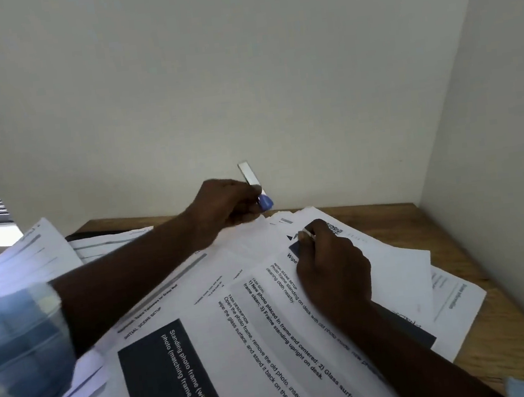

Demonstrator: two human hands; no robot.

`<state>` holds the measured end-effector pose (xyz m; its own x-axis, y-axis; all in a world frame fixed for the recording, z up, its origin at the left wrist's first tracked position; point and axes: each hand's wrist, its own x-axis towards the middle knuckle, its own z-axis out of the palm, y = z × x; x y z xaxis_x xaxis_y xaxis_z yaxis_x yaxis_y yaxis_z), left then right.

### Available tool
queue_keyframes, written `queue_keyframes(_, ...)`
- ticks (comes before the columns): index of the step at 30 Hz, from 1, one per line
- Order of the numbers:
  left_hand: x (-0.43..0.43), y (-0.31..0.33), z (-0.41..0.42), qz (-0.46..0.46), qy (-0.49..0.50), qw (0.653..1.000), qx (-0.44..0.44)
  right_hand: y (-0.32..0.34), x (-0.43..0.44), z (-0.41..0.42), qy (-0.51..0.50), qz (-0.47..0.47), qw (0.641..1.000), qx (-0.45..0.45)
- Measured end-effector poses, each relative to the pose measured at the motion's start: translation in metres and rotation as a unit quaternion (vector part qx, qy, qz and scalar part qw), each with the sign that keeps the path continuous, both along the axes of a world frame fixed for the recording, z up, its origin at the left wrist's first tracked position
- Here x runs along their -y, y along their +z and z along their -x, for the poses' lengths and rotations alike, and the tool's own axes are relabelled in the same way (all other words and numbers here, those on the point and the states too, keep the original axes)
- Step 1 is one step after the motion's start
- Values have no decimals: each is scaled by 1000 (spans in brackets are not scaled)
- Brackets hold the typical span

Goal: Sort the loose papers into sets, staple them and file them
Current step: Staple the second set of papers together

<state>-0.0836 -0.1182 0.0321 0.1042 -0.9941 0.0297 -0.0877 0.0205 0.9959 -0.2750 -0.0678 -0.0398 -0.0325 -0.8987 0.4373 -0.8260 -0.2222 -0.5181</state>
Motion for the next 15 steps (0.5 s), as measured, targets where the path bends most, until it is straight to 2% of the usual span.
queue_keyframes(6,-45,-29,19,-59,-61,994,-74,-3,0,-9,-18,148,988,30)
queue_keyframes(11,-51,-35,18,-73,-73,979,-173,-5,3,-9,-20,201,979,16)
queue_keyframes(15,-54,-34,17,-56,-91,981,-160,-6,4,-9,-25,217,976,7)
